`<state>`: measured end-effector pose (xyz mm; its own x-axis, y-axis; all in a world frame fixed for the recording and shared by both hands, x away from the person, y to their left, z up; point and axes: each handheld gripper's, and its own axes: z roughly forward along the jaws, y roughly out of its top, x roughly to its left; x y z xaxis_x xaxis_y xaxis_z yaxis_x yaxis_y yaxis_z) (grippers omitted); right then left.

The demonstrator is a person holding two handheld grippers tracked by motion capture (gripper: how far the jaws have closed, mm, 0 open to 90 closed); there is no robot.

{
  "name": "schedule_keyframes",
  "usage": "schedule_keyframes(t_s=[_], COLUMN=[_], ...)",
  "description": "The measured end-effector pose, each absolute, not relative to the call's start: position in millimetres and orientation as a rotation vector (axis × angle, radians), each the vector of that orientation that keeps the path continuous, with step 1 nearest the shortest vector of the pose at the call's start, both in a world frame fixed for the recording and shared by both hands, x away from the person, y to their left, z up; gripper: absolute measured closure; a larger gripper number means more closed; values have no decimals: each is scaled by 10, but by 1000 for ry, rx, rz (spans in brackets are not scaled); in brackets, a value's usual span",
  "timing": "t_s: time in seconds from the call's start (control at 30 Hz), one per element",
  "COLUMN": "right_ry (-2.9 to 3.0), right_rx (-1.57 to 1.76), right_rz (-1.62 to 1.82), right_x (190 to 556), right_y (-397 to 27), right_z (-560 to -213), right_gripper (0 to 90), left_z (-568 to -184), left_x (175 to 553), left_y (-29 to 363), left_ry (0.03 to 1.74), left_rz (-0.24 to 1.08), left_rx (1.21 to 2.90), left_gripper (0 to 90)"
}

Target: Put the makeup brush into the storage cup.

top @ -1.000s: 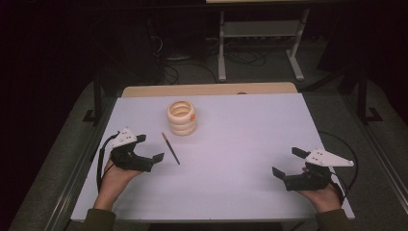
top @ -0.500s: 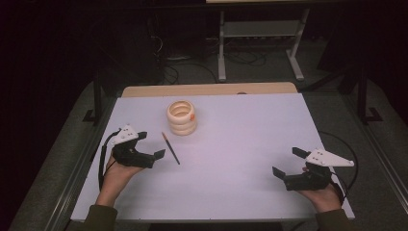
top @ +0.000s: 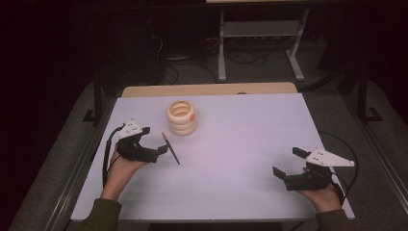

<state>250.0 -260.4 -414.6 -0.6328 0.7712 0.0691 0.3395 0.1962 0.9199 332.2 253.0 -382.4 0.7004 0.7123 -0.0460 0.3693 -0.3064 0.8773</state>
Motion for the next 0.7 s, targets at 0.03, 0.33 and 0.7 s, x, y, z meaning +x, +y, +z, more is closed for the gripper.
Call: schedule_keyframes(t_s=[0.03,0.33,0.7], right_ry=[2069,2066,2064], right_rx=[1037,1043,1045], right_rz=[1425,1426,1427], right_x=[2499,2492,2493], right_y=[-2605,-2611,-2609], right_z=[-4148,-4148,-4151], right_gripper=[0,0,0], left_z=[-3824,-3828,-3817], left_x=[3336,3390,3440], left_y=[2525,2490,2482], left_ry=[830,831,836], left_rz=[444,445,453], left_rx=[1926,1921,1925], left_gripper=[0,0,0])
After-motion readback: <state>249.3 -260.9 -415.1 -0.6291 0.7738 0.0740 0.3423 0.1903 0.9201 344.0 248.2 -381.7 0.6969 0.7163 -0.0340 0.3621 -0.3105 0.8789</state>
